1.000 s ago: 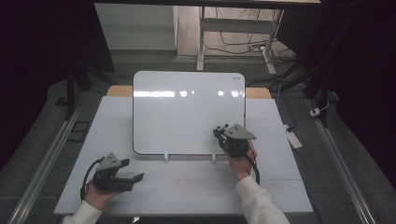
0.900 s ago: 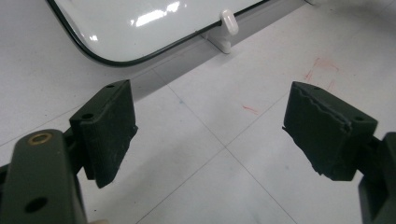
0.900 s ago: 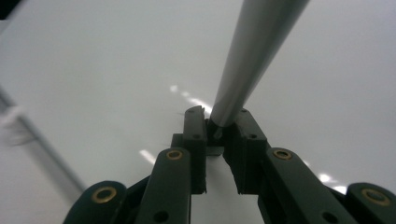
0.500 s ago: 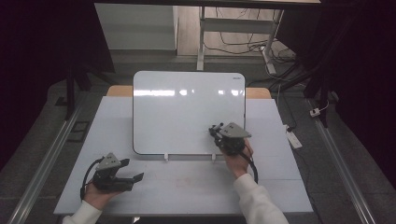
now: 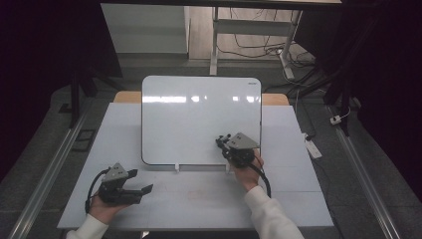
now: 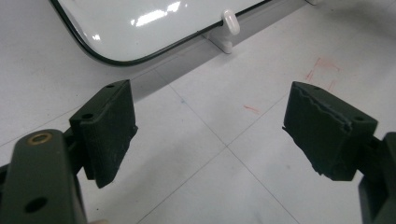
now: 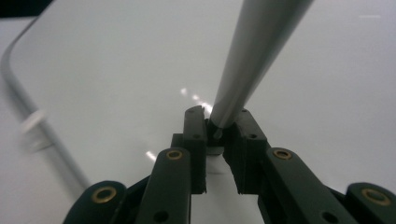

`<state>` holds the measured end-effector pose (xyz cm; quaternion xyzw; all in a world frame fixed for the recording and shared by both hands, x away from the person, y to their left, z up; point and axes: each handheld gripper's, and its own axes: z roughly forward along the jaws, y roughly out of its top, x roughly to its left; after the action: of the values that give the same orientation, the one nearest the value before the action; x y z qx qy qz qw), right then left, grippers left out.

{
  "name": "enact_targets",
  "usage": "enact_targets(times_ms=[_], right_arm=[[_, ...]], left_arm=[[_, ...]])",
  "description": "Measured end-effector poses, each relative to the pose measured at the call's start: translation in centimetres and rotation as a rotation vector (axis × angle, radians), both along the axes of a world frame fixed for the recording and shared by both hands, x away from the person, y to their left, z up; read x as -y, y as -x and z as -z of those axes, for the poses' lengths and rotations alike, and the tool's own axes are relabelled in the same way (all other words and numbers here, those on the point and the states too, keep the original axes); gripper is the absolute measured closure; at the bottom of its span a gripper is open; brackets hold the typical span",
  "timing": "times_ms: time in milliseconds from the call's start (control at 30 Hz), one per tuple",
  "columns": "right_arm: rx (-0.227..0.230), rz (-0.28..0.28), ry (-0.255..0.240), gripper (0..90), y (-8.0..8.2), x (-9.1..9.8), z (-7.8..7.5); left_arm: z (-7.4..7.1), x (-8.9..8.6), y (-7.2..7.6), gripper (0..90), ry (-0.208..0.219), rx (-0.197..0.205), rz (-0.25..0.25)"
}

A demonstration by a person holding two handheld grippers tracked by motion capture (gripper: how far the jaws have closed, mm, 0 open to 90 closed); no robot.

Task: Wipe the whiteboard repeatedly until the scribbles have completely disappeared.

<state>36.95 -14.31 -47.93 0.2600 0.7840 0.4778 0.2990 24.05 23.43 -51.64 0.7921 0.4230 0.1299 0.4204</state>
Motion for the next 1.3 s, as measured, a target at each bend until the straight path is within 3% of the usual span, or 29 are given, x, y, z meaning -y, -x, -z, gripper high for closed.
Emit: enact_targets(times_ms=[67,233,333,400,467,567,700,767,900,1067,1200,1300], right_arm=[[-0.015,0.016,-0.035,77.6,-0.2,0.7,-0.1],[-0.022,-0.030,0.031,77.7,0.8,0.1,0.6],[-0.037,0.018,-0.017,77.7,0.6,1.4,0.4],[-0.045,0.014,-0.023,77.7,0.7,1.3,0.5],[-0.067,-0.038,-0.009,77.7,1.1,0.2,1.0],[-0.055,-0.075,0.037,77.7,1.6,-1.0,1.4],[-0.058,0.001,-0.025,77.7,0.7,0.8,0.6],[-0.067,0.014,-0.033,77.7,0.7,1.2,0.5],[-0.104,-0.059,0.025,77.6,1.4,0.3,1.0],[-0.152,-0.079,-0.065,77.6,2.1,2.3,-0.2],[-0.174,-0.124,-0.048,77.6,3.9,3.4,-0.8],[-0.203,-0.141,-0.066,77.6,5.1,4.2,-0.9]], left_arm=[[0.0,0.0,0.0,17.4,0.001,-0.001,-0.001],[0.1,0.1,-0.1,17.3,-0.003,-0.004,0.002],[0.1,0.1,-0.1,17.3,-0.002,-0.003,0.000],[0.1,0.1,-0.1,17.3,-0.003,-0.005,0.000],[0.1,0.2,-0.1,17.3,-0.004,-0.006,0.003],[0.0,0.1,-0.1,17.3,-0.001,-0.001,0.001],[0.0,0.1,-0.1,17.4,0.002,-0.002,0.000],[0.0,0.2,-0.1,17.4,-0.002,-0.002,0.003],[0.0,0.2,-0.1,17.4,0.000,0.000,0.001],[-0.2,0.3,-0.1,17.7,0.008,0.015,0.000],[-0.6,0.7,-0.2,18.3,0.019,0.036,0.009],[-1.0,1.1,-0.2,18.7,0.023,0.054,0.021]])
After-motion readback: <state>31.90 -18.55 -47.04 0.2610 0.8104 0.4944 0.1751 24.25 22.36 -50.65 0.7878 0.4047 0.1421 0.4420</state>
